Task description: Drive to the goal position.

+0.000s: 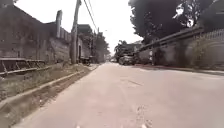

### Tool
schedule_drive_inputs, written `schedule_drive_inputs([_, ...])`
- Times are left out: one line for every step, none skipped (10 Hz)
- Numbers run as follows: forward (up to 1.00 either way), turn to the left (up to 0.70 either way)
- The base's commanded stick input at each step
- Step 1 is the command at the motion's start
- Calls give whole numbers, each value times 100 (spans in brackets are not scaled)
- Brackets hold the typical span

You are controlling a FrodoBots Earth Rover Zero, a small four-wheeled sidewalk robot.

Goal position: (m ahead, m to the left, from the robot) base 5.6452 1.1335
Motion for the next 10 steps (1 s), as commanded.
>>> schedule_drive_inputs([100,0])
schedule_drive_inputs([100,0])
schedule_drive_inputs([100,0])
schedule_drive_inputs([100,0])
schedule_drive_inputs([100,0])
schedule_drive_inputs([100,0])
schedule_drive_inputs([100,0])
schedule_drive_inputs([100,0])
schedule_drive_inputs([100,0])
schedule_drive_inputs([100,0])
